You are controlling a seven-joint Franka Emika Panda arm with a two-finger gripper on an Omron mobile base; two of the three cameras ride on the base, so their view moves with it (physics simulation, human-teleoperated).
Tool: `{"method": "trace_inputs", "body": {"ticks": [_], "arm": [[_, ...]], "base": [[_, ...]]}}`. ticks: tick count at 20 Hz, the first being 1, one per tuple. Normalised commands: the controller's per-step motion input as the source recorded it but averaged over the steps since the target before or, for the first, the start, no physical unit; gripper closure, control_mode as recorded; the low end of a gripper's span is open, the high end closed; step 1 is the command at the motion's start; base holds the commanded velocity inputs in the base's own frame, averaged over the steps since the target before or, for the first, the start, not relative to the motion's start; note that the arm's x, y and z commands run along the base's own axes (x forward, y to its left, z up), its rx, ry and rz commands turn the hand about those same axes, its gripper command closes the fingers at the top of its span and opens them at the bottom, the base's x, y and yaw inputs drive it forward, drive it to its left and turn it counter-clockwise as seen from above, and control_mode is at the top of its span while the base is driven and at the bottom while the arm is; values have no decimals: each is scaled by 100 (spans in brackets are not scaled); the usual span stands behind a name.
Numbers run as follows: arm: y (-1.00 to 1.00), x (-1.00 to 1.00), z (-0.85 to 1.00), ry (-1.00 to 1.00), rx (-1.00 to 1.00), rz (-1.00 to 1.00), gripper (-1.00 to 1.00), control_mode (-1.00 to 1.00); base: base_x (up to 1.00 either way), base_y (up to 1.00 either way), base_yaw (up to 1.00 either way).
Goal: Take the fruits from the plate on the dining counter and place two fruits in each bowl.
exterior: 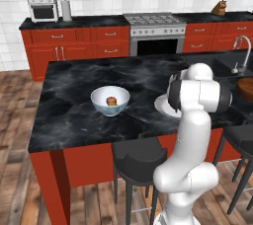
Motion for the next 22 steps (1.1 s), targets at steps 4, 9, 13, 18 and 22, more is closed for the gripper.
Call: {"method": "trace_inputs", "body": {"ticks": [4,9,13,18,22], "arm": [[-6,36,-16,0,0,0,-100,-100],[-5,26,-14,0,0,0,-100,-100],[-9,13,-18,0,0,0,-100,-100],[-6,-2,-22,2,0,0,100,-100],[-5,0,-7,0,4,0,100,-100]], "base": [[0,0,0],[0,0,0],[0,0,0],[0,0,0],[0,0,0]]}}
